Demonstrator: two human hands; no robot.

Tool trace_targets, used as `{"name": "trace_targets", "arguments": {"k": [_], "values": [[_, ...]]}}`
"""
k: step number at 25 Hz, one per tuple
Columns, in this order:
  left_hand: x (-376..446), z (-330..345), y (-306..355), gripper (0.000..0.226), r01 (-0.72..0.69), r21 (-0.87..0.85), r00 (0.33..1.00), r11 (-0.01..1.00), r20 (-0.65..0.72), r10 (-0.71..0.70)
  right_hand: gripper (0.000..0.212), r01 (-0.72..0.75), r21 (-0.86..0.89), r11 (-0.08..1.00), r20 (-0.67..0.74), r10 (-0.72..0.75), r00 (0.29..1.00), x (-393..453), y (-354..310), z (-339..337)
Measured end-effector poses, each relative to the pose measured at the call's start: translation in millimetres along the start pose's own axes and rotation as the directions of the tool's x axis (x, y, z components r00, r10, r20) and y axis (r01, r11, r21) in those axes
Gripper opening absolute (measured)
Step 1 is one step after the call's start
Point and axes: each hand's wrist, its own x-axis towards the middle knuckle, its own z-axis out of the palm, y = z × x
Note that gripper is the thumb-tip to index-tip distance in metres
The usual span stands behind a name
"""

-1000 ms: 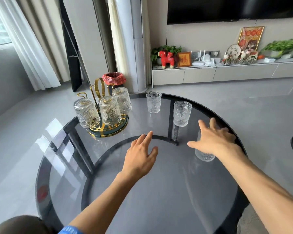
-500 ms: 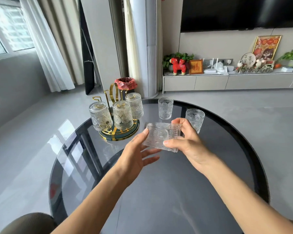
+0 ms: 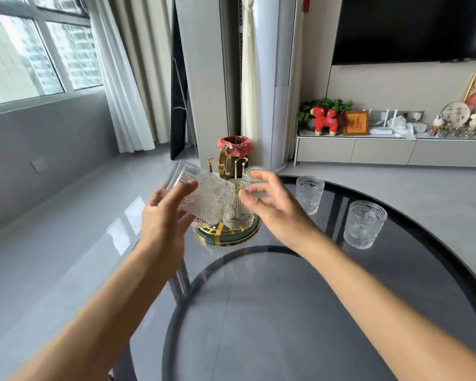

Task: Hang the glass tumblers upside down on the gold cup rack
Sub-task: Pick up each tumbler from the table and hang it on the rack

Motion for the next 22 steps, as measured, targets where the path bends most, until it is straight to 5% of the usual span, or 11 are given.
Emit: {"name": "trace_targets", "arguments": {"k": [4, 9, 13, 22], "values": [[60.1, -13.8, 45.7, 0.054, -0.164, 0.105, 0.985, 0.981, -0.040, 0.169, 0.055, 0.038, -0.531, 0.846, 0.007, -0.040, 0.999, 77.5, -16.1, 5.2], [128.9, -4.5, 42.8, 0.064, -0.205, 0.325, 0.971, 0.923, -0.053, 0.234, 0.065, 0.090, -0.825, 0.558, 0.128, 0.028, 0.991, 144.1, -17.1, 37.3], [167.2, -5.2, 25.9, 0.069, -0.181, 0.435, 0.973, 0.882, -0.055, 0.226, 0.065, 0.080, -0.867, 0.492, 0.120, 0.049, 0.992, 158.5, -4.0, 44.3], [196.4, -10.3, -4.4, 0.070, -0.126, 0.643, 0.990, 0.755, 0.034, 0.137, 0.052, 0.153, -0.823, 0.547, 0.115, -0.103, 0.988, 156.2, 5.4, 34.6]]}}
